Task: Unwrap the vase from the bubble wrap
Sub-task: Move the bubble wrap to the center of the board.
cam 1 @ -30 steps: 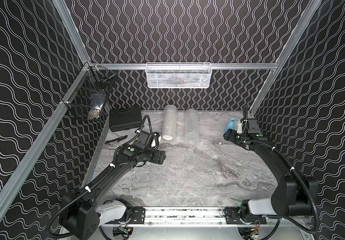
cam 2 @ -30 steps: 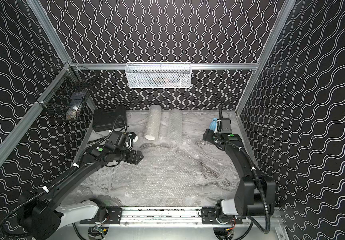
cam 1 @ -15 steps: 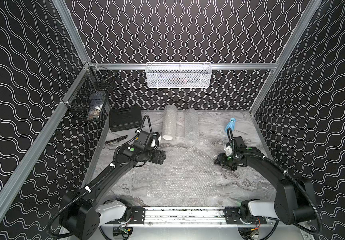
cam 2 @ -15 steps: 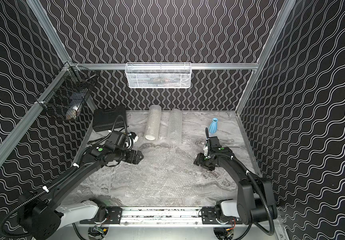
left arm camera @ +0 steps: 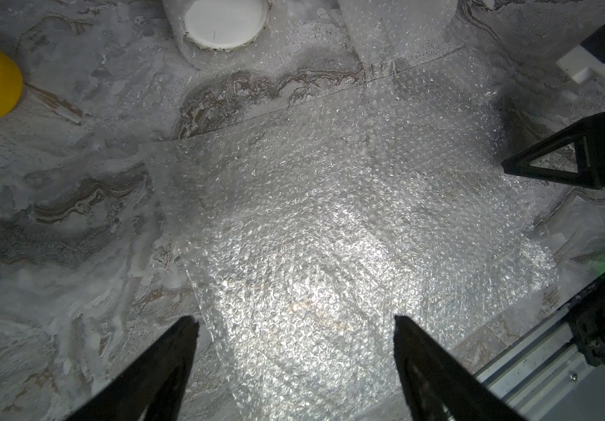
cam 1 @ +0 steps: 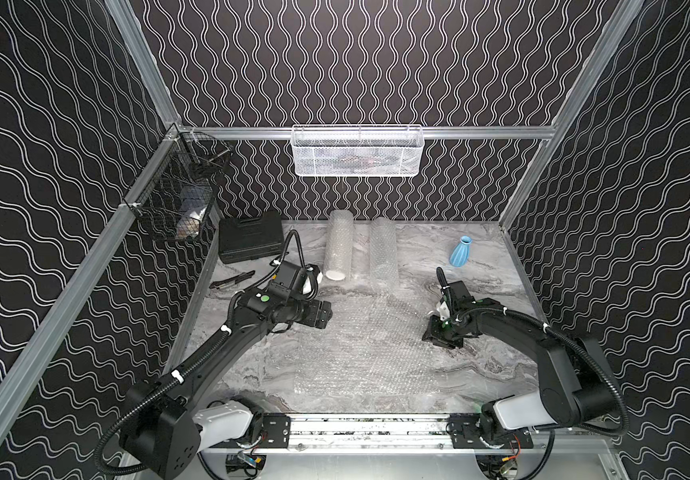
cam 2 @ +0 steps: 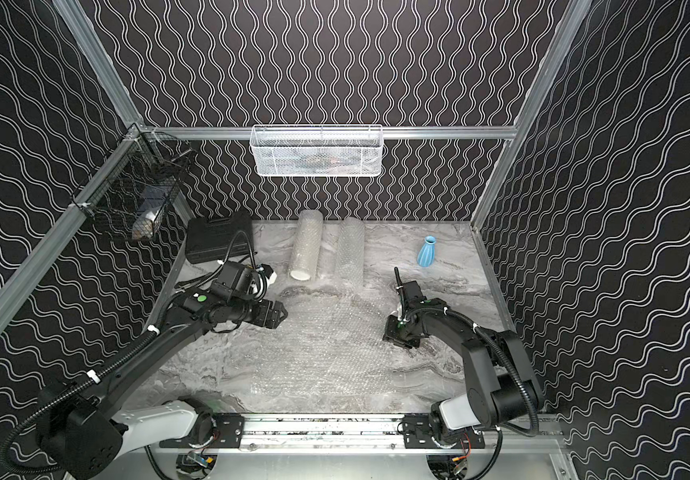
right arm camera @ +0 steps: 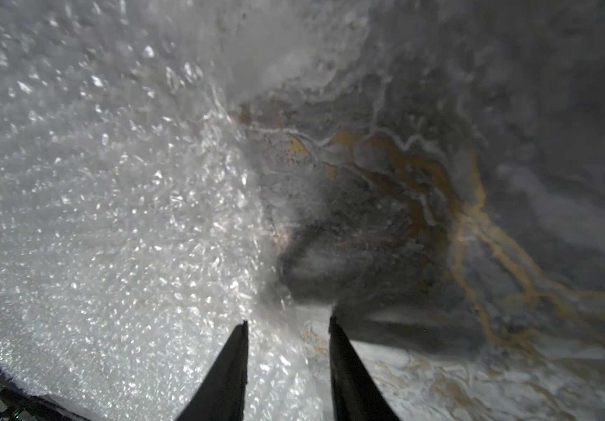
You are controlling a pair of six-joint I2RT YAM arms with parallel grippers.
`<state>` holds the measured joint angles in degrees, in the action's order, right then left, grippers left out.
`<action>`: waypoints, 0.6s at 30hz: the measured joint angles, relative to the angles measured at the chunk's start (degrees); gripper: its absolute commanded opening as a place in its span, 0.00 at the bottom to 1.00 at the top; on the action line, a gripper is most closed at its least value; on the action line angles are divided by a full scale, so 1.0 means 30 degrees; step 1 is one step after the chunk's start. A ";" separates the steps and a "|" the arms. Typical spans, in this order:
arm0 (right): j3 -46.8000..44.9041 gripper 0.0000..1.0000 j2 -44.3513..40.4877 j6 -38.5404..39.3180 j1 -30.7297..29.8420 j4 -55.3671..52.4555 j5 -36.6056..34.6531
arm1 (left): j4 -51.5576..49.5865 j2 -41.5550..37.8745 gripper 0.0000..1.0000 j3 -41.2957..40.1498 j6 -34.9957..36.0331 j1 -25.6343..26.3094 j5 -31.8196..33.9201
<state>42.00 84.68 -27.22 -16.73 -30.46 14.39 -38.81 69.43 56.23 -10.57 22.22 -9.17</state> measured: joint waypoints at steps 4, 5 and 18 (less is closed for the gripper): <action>0.0080 0.28 0.0386 -0.0073 -0.0248 0.0233 0.0000 | -0.0007 0.0029 0.87 0.0000 0.0000 -0.0007 0.0000; 0.0109 0.25 0.0459 -0.0102 -0.0299 0.0306 -0.0007 | -0.0007 0.0029 0.87 0.0000 0.0000 -0.0007 0.0000; 0.0896 0.00 0.0306 -0.0124 -0.0561 -0.0393 -0.2725 | -0.0007 0.0022 0.87 0.0000 0.0000 -0.0007 -0.0007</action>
<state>44.69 85.60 -27.59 -18.41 -31.64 6.22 -38.83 69.49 56.23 -10.57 22.20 -9.19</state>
